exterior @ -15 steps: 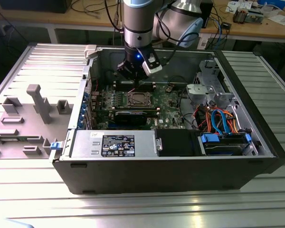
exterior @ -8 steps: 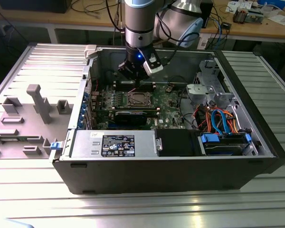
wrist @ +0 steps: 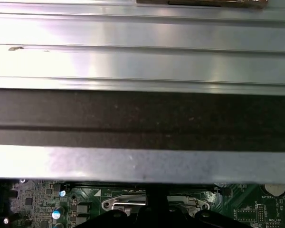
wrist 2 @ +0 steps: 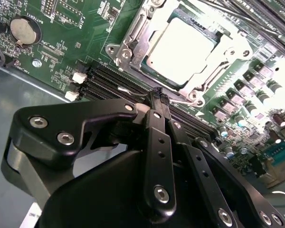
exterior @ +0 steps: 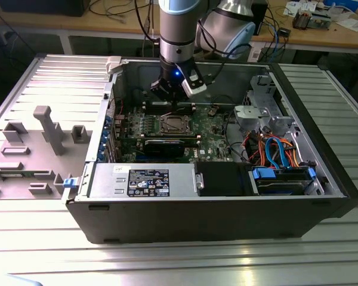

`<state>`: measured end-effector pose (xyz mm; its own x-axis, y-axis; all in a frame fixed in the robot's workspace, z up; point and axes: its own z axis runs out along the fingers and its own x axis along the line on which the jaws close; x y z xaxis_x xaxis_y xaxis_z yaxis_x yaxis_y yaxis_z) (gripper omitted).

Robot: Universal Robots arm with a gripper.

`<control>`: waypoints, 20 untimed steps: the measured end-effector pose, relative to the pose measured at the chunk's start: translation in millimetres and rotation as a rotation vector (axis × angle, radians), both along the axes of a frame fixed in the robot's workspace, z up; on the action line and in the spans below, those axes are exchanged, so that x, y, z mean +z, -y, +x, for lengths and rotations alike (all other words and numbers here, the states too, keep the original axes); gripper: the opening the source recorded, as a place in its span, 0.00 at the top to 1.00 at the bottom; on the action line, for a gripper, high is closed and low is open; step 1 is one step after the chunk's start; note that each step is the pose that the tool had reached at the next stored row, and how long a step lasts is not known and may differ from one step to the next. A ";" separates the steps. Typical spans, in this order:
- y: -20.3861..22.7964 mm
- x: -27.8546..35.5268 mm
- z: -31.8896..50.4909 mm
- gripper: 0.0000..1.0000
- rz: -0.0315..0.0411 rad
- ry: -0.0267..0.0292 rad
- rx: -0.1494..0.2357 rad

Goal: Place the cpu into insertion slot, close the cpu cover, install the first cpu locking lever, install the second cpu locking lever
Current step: 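Install the first cpu locking lever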

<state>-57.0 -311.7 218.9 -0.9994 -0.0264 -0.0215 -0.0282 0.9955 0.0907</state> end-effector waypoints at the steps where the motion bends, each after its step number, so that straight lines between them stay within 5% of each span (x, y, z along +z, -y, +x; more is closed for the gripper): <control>1: -0.1 -0.7 0.7 0.89 0.0001 0.0000 0.000; 20: -4.1 -14.9 20.5 0.89 -0.0001 -0.0002 0.000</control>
<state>-36.6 -307.6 204.0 -0.9994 -0.0264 -0.0213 -0.0282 0.9955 0.0907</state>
